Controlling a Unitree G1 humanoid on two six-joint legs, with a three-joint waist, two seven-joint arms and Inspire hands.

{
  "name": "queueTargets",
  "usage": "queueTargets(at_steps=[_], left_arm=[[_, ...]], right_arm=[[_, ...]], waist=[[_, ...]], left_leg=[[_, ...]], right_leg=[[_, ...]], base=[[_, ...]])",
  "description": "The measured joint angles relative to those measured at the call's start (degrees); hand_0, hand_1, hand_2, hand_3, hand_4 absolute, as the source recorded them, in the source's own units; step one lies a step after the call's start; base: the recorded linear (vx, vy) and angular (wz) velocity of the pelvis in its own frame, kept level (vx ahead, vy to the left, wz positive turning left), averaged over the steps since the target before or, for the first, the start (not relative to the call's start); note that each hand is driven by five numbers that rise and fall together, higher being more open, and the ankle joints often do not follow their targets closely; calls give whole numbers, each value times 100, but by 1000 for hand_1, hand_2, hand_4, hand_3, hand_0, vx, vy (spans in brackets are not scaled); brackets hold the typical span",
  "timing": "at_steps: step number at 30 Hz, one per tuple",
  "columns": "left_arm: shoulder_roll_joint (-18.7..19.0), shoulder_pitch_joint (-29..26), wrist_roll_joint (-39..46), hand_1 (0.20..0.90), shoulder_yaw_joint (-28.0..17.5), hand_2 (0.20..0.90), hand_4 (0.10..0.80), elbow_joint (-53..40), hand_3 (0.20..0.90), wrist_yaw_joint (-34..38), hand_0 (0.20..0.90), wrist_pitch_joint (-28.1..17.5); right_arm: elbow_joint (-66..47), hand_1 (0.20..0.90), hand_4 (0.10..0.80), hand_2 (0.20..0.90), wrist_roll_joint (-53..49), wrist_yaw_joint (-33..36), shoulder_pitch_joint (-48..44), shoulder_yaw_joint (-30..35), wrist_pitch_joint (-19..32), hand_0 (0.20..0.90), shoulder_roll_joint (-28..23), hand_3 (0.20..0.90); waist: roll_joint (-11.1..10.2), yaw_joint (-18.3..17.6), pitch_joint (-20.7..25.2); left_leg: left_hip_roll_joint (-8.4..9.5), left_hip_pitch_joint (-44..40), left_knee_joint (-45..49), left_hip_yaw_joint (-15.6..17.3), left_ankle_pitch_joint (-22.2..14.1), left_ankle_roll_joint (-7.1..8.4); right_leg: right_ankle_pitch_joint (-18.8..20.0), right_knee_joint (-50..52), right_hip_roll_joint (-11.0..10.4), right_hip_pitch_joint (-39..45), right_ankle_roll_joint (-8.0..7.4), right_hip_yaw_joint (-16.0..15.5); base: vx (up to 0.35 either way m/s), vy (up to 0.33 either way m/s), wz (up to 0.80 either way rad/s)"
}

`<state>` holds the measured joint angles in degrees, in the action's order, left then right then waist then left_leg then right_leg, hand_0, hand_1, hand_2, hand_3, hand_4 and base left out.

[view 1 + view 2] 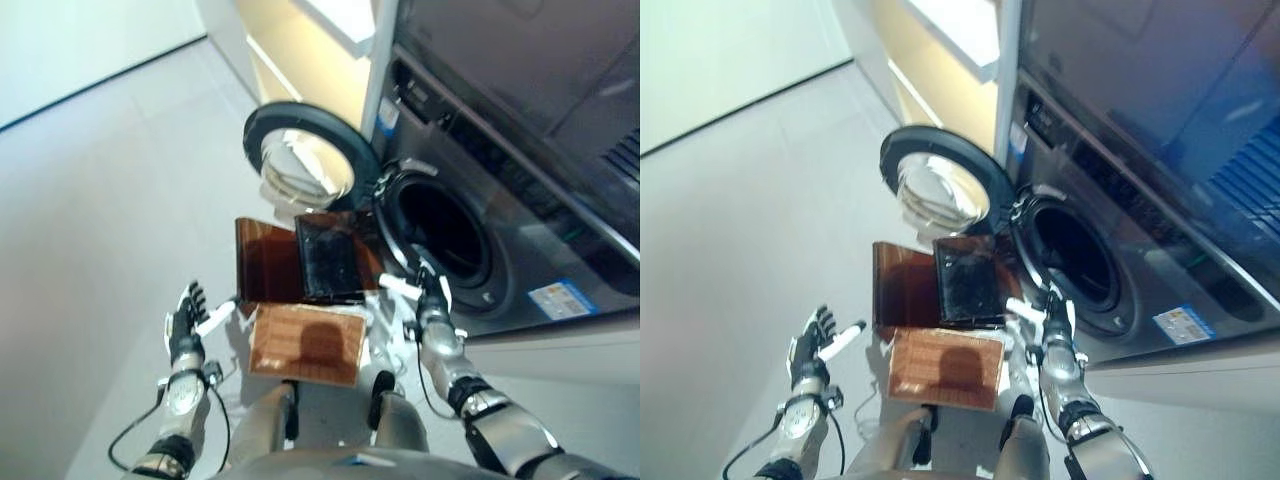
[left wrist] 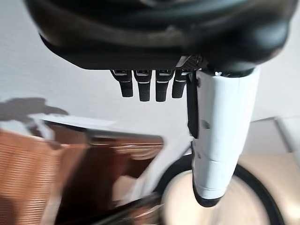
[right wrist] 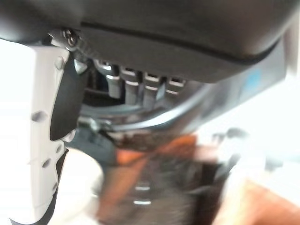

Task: Pick up the clothes and place them into the washing machine

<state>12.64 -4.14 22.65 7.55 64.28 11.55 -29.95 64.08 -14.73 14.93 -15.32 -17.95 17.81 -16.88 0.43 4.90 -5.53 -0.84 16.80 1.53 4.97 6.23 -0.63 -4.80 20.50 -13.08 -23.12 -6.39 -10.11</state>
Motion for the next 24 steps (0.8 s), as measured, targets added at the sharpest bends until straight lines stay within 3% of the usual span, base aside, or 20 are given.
queueTargets(at_steps=[6, 11, 16, 20, 24], left_arm=[[19, 374, -1046, 900, 58, 900, 800, 1026, 900, -259, 900, 554], [-1, 723, -1567, 900, 177, 900, 800, 1325, 900, -532, 900, 757], [-122, 992, -1861, 900, 192, 900, 800, 1544, 900, -832, 900, 992], [-190, 1054, -2084, 900, 251, 900, 800, 1544, 900, -997, 900, 1013], [-264, 1056, -2065, 900, 269, 900, 800, 1543, 900, -1063, 900, 1097]], right_arm=[[538, 900, 800, 900, 1762, -62, 1131, 110, -412, 900, -165, 900], [937, 900, 800, 900, 2479, -268, 1777, 206, -526, 900, -165, 900], [1389, 900, 800, 900, 2549, -485, 1955, 734, -525, 900, -164, 900], [1588, 900, 800, 900, 2562, -625, 1876, 798, -604, 900, -156, 900], [1614, 900, 800, 900, 2552, -624, 1845, 790, -672, 900, -92, 900]], waist=[[168, -168, 531], [280, -238, 954], [455, -253, 1177], [427, -226, 1207], [352, -211, 1254]], left_leg=[[-94, -911, -422, -1, 24, 28], [-145, -1247, -536, 20, -19, 54], [-156, -1458, -566, 106, -90, 19], [-171, -1543, -566, 72, -97, 20], [-180, -1529, -589, 72, -200, 122]], right_leg=[[66, -532, 153, 991, -50, -157], [70, -719, 230, 1315, -61, -153], [80, -782, 248, 1491, -50, -89], [77, -780, 255, 1667, -47, -101], [74, -856, 263, 1673, -40, -126]], base=[[71, -33, -3], [36, -8, -3], [24, -15, -9], [33, -29, 10], [-16, -18, 10]])
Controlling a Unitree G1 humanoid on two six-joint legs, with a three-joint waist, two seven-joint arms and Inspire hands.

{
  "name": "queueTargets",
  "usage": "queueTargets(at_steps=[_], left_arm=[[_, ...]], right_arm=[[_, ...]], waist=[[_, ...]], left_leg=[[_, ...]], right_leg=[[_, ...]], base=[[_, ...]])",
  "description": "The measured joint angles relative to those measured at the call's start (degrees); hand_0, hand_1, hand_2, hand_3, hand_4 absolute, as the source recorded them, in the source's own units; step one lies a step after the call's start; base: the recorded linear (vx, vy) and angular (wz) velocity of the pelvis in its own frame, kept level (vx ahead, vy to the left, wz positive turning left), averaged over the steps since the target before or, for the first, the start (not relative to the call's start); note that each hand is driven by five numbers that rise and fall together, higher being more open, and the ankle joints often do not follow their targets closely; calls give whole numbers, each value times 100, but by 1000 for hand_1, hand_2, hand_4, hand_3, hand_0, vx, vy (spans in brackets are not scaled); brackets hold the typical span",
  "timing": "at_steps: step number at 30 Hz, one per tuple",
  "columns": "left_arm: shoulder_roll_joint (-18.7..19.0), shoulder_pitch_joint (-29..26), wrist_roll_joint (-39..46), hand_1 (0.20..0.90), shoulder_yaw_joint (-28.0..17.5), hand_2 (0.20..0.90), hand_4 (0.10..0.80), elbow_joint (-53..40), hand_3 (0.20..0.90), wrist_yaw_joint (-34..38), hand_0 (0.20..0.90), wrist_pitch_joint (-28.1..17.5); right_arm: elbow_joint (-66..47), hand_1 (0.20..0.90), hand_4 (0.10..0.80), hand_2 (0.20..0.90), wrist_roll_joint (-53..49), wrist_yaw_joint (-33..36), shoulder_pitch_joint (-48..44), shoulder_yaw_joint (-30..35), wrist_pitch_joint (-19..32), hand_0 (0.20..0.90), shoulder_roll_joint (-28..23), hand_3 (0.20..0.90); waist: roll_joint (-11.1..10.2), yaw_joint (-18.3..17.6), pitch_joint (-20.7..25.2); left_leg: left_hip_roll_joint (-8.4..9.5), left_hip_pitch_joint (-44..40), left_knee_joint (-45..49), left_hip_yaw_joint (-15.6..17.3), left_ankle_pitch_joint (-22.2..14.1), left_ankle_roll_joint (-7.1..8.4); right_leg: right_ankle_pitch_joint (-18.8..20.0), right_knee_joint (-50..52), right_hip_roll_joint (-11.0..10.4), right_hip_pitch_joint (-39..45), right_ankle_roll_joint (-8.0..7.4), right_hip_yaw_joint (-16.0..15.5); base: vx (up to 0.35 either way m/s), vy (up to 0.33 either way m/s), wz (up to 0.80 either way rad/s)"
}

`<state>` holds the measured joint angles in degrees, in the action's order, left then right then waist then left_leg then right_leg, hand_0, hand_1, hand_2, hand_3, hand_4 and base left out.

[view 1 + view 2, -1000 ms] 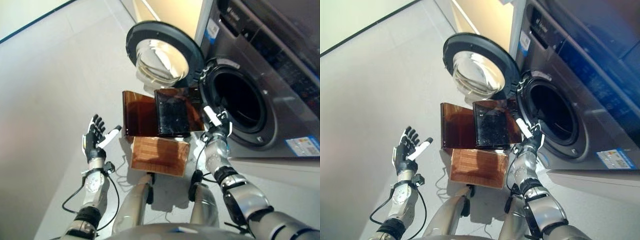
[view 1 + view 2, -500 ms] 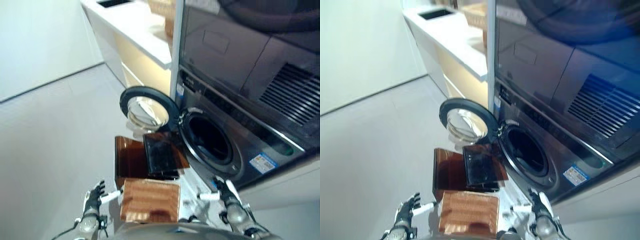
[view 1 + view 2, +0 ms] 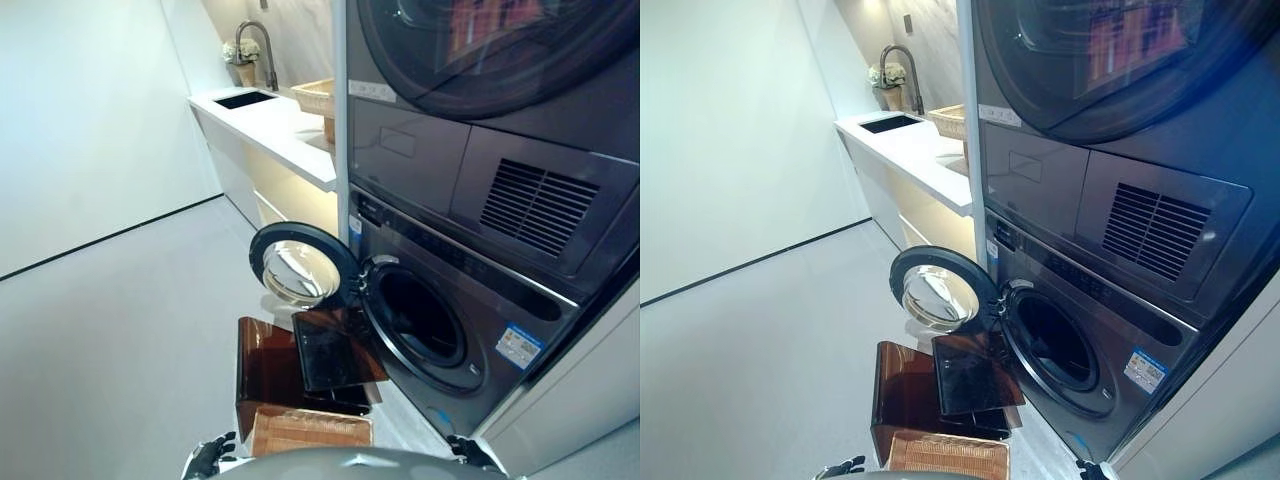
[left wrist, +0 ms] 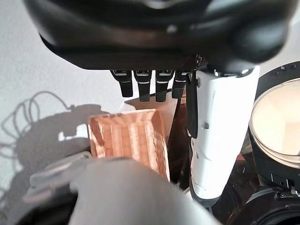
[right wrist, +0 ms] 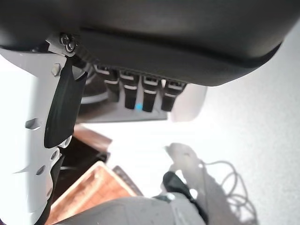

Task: Pick up the clothes and place them into the washing machine

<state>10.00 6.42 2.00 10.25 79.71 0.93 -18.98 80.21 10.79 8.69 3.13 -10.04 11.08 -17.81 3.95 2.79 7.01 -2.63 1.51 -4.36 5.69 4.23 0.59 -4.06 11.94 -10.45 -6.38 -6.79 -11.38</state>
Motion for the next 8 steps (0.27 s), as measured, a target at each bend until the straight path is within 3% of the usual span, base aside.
queueTargets(at_steps=[8], left_arm=[[15, 4, -1, 900, 213, 900, 800, -36, 900, -76, 900, 103]], right_arm=[[-3, 900, 800, 900, -12, 4, 25, -86, -3, 900, 59, 900]], waist=[[-52, -50, 105]], left_leg=[[-15, -14, 23, 8, 19, -28]], right_leg=[[44, 1, 33, 5, 9, 64]], base=[[-1, -11, -6]])
